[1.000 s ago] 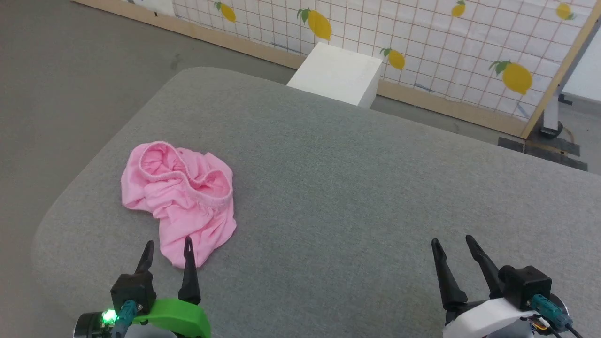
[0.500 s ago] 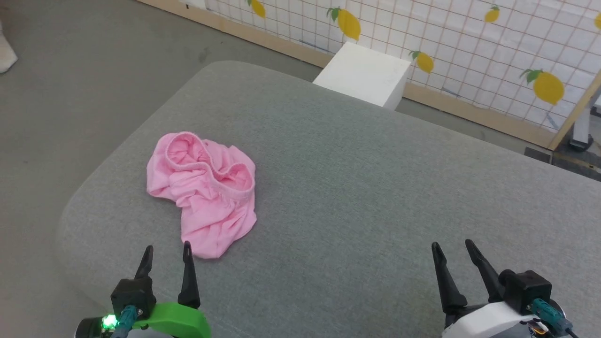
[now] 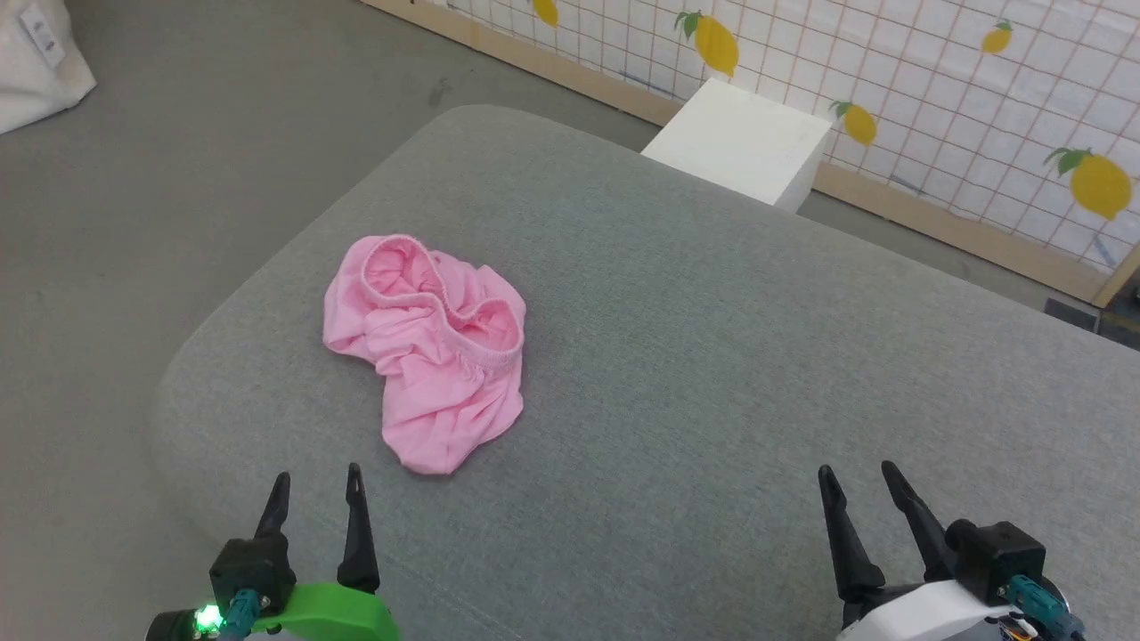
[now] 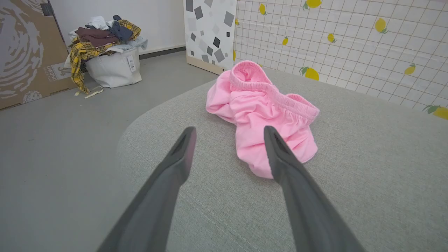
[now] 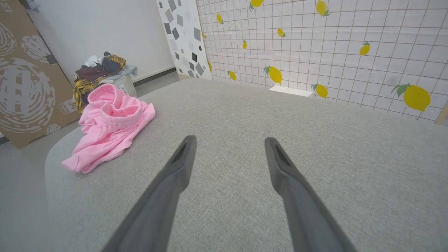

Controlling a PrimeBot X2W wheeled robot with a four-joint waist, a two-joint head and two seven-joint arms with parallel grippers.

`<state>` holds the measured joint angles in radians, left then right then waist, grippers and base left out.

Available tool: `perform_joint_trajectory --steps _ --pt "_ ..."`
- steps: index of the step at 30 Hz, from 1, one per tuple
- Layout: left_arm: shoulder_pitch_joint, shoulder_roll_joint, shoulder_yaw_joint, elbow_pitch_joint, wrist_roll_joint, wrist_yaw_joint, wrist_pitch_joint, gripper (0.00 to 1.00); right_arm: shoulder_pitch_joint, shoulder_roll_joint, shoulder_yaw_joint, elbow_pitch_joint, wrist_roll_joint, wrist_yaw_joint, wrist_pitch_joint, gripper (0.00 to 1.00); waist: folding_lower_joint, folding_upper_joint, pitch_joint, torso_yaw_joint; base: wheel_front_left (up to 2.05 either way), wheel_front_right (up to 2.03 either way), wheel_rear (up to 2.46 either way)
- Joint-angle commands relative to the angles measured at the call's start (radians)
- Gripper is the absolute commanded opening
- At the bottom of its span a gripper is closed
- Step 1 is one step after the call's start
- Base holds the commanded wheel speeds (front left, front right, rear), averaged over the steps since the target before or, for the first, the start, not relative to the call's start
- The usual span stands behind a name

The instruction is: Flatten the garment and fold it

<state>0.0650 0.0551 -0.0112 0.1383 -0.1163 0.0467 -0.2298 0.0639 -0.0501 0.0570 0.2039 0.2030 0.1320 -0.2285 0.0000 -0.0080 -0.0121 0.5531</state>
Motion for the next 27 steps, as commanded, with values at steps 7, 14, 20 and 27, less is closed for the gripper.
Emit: perform_joint_trajectory --steps 7,14,20,27 --pt "0.023 0.0 0.0 0.015 -0.024 0.013 -0.022 1.0 0.019 0.0 0.006 0.016 0.015 -0.001 -0.023 1.0 0.0 0.0077 0.002 0.039 0.0 0.0 0.0" --pt "0.027 0.0 -0.001 0.022 -0.026 0.016 -0.032 1.0 0.025 0.0 0.01 0.026 0.022 -0.001 -0.033 1.0 0.0 0.008 -0.002 0.057 0.0 0.0 0.0" --pt "0.017 0.006 0.0 0.018 -0.022 0.015 -0.032 1.0 0.024 0.0 0.011 0.026 0.019 -0.001 -0.033 1.0 0.0 0.008 -0.005 0.051 0.0 0.0 0.0" --pt "-0.055 0.039 -0.002 0.025 -0.032 -0.016 -0.018 1.0 0.013 0.0 0.004 0.018 0.01 -0.001 -0.031 1.0 0.0 0.008 0.007 0.036 0.0 0.0 0.0"
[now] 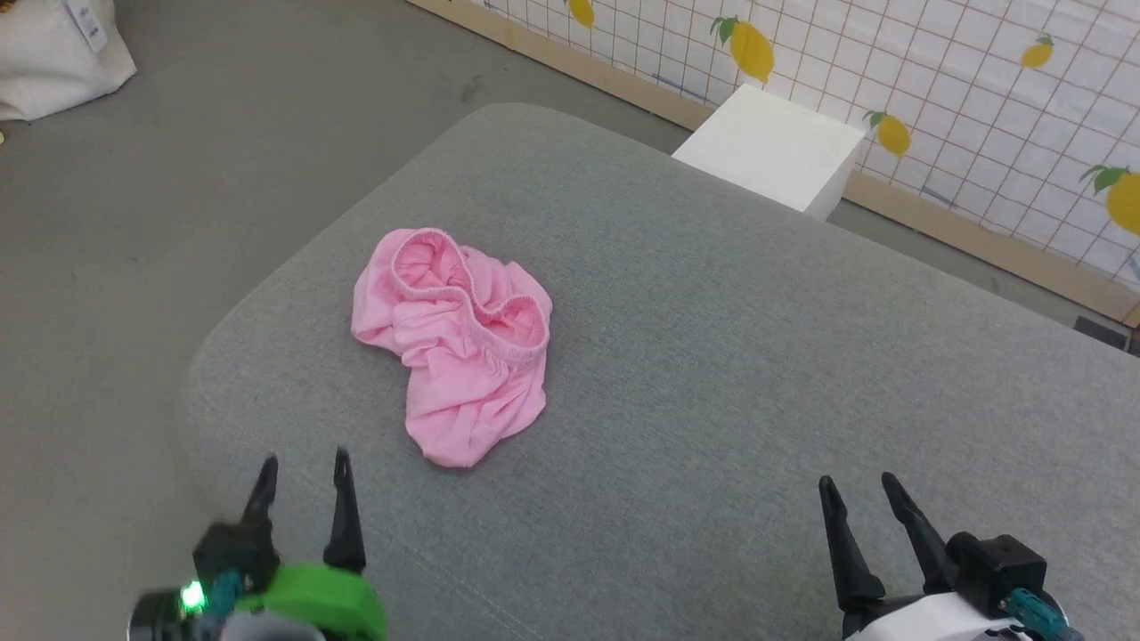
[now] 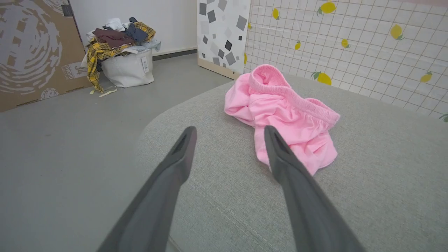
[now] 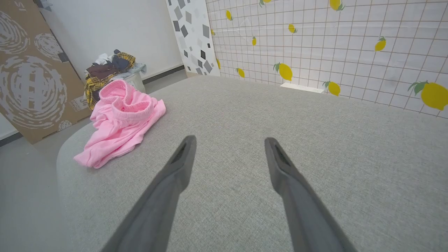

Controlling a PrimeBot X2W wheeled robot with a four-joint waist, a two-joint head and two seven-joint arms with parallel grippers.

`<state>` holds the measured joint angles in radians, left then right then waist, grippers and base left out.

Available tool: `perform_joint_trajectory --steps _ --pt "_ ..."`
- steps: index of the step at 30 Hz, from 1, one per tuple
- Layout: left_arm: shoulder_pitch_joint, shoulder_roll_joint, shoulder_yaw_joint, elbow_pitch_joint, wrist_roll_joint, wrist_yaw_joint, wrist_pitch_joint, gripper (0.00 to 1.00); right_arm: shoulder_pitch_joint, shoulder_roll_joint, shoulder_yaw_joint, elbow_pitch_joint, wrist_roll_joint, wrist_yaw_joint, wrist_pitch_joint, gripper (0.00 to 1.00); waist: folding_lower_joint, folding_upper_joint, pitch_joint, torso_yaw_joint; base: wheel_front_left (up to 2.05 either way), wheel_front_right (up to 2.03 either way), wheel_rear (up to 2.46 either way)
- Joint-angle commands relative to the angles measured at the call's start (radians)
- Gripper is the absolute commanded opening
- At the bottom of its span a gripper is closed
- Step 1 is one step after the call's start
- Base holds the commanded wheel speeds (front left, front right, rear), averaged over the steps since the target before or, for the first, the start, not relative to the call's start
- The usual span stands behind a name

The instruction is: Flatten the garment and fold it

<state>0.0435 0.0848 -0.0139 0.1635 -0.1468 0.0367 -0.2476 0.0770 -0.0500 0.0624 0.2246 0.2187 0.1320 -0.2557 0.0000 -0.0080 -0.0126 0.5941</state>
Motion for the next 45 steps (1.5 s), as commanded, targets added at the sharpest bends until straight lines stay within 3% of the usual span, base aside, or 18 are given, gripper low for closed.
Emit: perform_joint_trajectory --steps 1,9,16,21,28,29,30,31,40,45 --pt "-0.058 0.016 0.0 0.003 -0.006 -0.014 0.012 1.0 -0.003 0.0 -0.003 -0.006 -0.01 -0.001 -0.001 1.0 0.0 0.008 0.013 -0.009 0.0 0.0 0.0" --pt "-0.42 0.072 0.036 0.15 -0.16 -0.111 0.284 1.0 -0.057 0.0 -0.013 -0.073 -0.086 -0.001 0.068 1.0 0.0 0.008 0.133 -0.123 0.0 0.0 0.0" --pt "-0.636 0.105 0.053 0.433 -0.268 -0.123 0.589 1.0 -0.065 0.0 -0.041 -0.151 -0.131 -0.001 0.123 1.0 0.0 0.008 0.238 -0.25 0.0 0.0 0.0" --pt "-0.667 0.13 0.019 0.589 -0.251 -0.12 0.687 1.0 -0.067 0.0 -0.068 -0.196 -0.148 -0.001 0.141 1.0 0.0 0.008 0.295 -0.314 0.0 0.0 0.0" --pt "-0.661 0.108 0.002 0.73 -0.264 -0.127 0.691 1.0 -0.061 0.0 -0.087 -0.228 -0.155 -0.001 0.148 1.0 0.0 0.008 0.335 -0.332 0.0 0.0 0.0" --pt "-0.66 0.108 0.001 0.743 -0.263 -0.127 0.686 0.77 -0.061 0.0 -0.087 -0.229 -0.155 -0.001 0.149 1.0 0.0 0.008 0.336 -0.331 0.0 0.0 0.0" --pt "-0.66 0.11 -0.004 0.748 -0.258 -0.129 0.669 0.14 -0.062 0.0 -0.087 -0.229 -0.154 -0.001 0.149 1.0 0.0 0.008 0.336 -0.329 0.0 0.0 0.0" --pt "-0.661 0.116 -0.002 0.751 -0.255 -0.126 0.634 0.0 -0.063 0.0 -0.085 -0.228 -0.152 -0.001 0.149 1.0 0.0 0.008 0.334 -0.326 0.0 0.0 0.0" --pt "-0.773 0.137 -0.008 0.684 -0.273 -0.158 0.362 0.0 -0.069 0.0 -0.074 -0.17 -0.12 -0.001 0.116 1.0 0.0 0.008 0.223 -0.315 0.0 0.0 0.0" --pt "-0.86 0.119 -0.09 0.571 -0.289 -0.166 0.339 0.0 -0.059 0.0 -0.064 -0.125 -0.084 -0.001 0.084 1.0 0.0 0.008 0.14 -0.359 0.0 0.0 0.0"
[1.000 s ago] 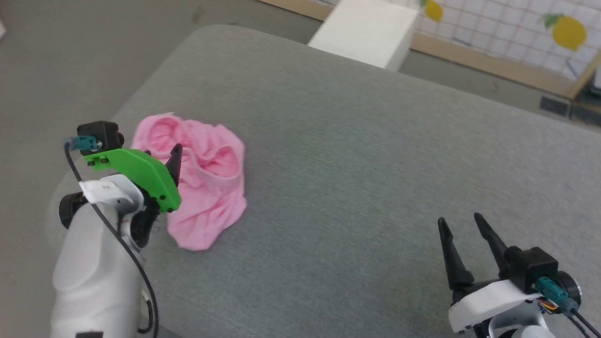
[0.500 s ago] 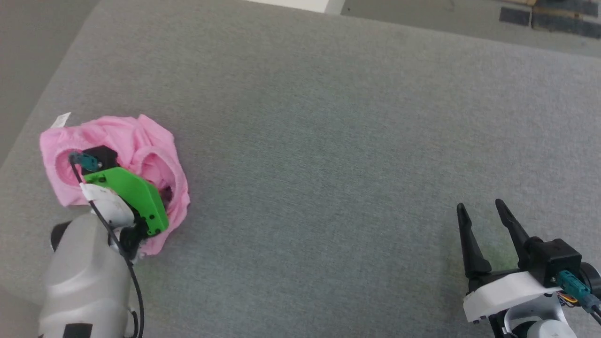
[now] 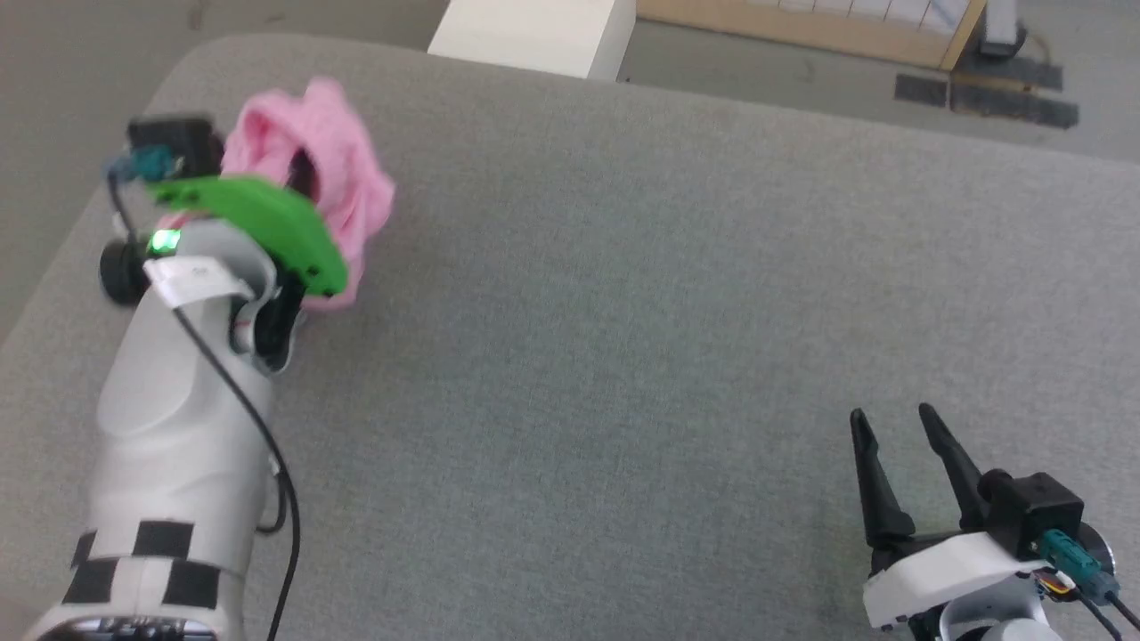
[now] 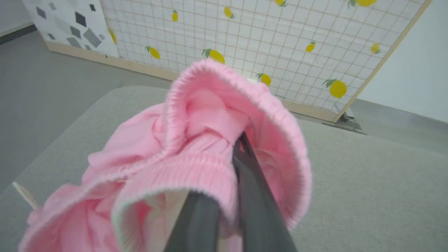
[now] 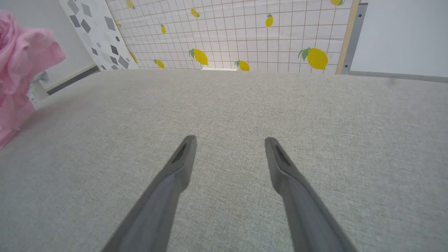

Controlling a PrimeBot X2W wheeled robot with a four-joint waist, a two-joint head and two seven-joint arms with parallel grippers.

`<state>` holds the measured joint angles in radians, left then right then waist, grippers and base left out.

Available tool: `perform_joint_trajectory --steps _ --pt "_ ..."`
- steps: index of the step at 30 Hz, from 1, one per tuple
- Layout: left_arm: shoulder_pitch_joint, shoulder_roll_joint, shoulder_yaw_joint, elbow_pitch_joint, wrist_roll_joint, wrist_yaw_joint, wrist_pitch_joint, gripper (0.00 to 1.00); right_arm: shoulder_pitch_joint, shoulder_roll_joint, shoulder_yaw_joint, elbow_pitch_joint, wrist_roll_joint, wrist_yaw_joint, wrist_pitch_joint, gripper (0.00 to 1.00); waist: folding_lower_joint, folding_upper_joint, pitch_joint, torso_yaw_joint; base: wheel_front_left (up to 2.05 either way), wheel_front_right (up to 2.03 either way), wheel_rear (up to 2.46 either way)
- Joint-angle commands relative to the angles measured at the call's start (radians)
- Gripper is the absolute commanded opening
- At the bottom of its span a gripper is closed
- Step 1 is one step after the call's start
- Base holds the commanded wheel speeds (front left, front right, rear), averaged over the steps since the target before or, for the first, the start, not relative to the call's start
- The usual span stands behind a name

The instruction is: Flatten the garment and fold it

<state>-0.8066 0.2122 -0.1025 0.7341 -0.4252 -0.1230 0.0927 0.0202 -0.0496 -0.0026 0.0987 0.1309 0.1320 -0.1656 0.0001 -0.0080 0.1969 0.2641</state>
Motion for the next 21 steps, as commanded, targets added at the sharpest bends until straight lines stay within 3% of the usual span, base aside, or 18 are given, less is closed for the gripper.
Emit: perform_joint_trajectory --steps 1,8,17,18,19,21 --pt "-0.02 -0.017 -0.039 -0.034 -0.021 -0.007 0.01 0.0 0.0 -0.001 0.001 0.009 0.011 -0.001 -0.013 1.0 -0.0001 0.008 -0.082 -0.044 0.0 0.0 0.0" --pt "0.051 -0.078 -0.259 -0.205 -0.171 -0.007 0.123 0.0 0.012 -0.001 -0.008 0.043 0.042 -0.001 -0.043 1.0 -0.0001 0.008 -0.111 -0.171 0.0 0.0 0.0" --pt "0.264 -0.141 -0.514 -0.183 -0.292 -0.008 0.27 0.0 0.021 -0.001 -0.029 0.066 0.063 -0.001 -0.066 1.0 -0.0001 0.008 -0.078 -0.322 0.0 0.0 0.0" --pt "0.287 -0.145 -0.532 -0.166 -0.307 -0.008 0.3 0.45 0.022 -0.001 -0.031 0.069 0.066 -0.001 -0.069 1.0 -0.0001 0.008 -0.076 -0.332 0.0 0.0 0.0" --pt "0.298 -0.147 -0.543 -0.154 -0.315 -0.006 0.32 1.0 0.023 -0.001 -0.032 0.071 0.068 -0.001 -0.071 1.0 -0.0001 0.008 -0.075 -0.337 0.0 0.0 0.0" --pt "0.315 -0.15 -0.563 -0.133 -0.326 -0.001 0.365 1.0 0.025 -0.001 -0.033 0.075 0.07 -0.001 -0.075 1.0 -0.0001 0.008 -0.076 -0.344 0.0 0.0 0.0"
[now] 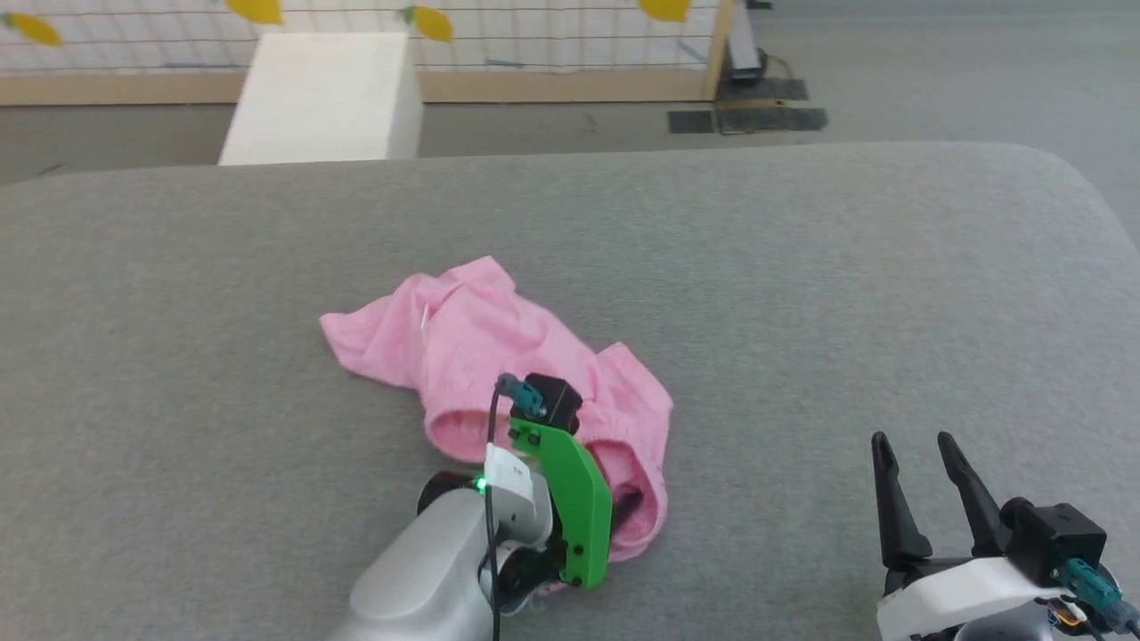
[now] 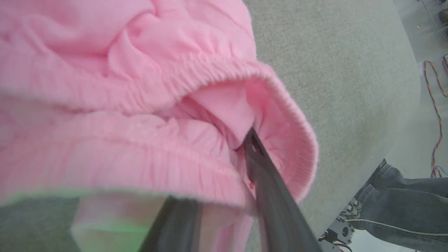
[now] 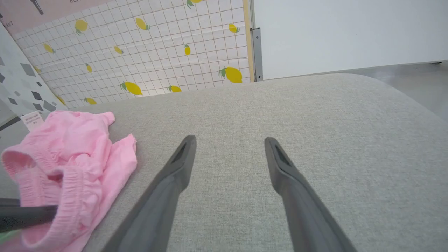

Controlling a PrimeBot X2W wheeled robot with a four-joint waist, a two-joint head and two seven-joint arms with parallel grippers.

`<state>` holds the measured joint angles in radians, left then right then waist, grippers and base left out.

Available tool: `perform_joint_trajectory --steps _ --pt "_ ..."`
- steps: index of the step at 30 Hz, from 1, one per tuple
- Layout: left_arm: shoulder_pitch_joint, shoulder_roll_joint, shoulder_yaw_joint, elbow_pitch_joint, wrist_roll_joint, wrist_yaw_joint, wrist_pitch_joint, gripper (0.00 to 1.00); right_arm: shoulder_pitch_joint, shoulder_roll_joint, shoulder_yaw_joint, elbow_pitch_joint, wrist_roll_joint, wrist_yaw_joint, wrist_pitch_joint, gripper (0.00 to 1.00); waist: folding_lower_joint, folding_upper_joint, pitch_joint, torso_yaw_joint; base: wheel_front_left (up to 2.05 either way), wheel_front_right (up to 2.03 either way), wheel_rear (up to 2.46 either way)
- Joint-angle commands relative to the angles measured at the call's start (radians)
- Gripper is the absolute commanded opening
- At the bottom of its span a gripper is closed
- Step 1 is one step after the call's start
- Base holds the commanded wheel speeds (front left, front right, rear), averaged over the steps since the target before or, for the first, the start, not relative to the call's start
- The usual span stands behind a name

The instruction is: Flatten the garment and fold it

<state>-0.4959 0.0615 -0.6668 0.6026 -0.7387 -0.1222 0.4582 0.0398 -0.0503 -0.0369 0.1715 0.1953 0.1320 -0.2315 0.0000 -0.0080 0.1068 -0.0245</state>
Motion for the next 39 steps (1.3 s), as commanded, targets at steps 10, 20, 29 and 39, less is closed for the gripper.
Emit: perform_joint_trajectory --steps 10,20,29,39 --pt "-0.012 0.032 0.173 -0.154 -0.13 0.033 -0.125 1.0 0.024 0.0 -0.04 0.031 0.021 -0.001 -0.023 1.0 0.0 0.008 -0.044 0.021 0.0 0.0 0.0" --pt "0.136 0.213 0.312 -0.33 -0.039 0.189 -0.297 1.0 0.045 0.0 -0.04 0.032 0.022 -0.001 -0.026 1.0 0.0 0.008 -0.118 0.114 0.0 0.0 0.0" --pt "0.286 0.203 0.247 -0.43 -0.058 0.194 -0.242 1.0 0.057 0.0 -0.037 0.034 0.031 -0.001 -0.027 1.0 0.0 0.008 -0.124 0.16 0.0 0.0 0.0" --pt "0.272 0.194 0.228 -0.478 -0.035 0.198 -0.259 1.0 0.032 0.0 -0.009 0.04 0.054 -0.001 -0.028 1.0 0.0 0.008 -0.1 0.103 0.0 0.0 0.0"
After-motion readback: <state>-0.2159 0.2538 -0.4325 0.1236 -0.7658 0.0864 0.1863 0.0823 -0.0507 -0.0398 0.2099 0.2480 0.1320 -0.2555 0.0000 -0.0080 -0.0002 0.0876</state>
